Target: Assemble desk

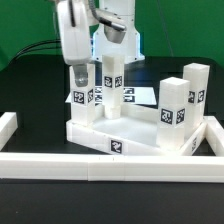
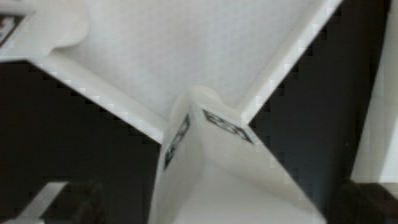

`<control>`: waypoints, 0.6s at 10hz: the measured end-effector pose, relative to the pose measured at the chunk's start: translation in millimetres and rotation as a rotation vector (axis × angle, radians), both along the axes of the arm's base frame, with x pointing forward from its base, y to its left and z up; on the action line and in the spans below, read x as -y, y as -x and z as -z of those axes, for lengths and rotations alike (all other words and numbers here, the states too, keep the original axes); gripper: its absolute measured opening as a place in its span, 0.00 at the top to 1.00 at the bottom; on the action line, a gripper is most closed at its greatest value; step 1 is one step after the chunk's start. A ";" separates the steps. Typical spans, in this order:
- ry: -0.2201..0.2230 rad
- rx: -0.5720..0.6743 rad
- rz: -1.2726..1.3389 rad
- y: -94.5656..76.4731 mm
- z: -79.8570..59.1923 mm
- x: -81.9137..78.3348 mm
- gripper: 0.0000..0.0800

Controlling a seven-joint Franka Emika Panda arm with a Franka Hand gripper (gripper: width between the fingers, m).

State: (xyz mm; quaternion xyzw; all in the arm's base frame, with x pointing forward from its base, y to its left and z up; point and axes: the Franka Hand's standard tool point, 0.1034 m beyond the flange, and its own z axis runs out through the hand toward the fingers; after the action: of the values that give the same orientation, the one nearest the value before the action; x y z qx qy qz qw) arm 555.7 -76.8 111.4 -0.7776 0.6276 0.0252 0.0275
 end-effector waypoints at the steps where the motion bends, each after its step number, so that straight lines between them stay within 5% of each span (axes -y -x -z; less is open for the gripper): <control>1: 0.011 0.006 -0.133 -1.8 -0.8 -0.3 0.19; 6: 0.019 0.035 -0.574 -4.9 -1.4 1.2 0.19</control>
Offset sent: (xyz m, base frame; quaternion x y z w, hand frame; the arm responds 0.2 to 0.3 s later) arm 0.0146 0.0075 -0.0018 -0.0166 -0.0175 -0.3044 0.9522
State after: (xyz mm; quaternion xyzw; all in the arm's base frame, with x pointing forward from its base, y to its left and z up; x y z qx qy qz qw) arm 560.7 -78.0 112.8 -0.9240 0.3815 0.0126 0.0226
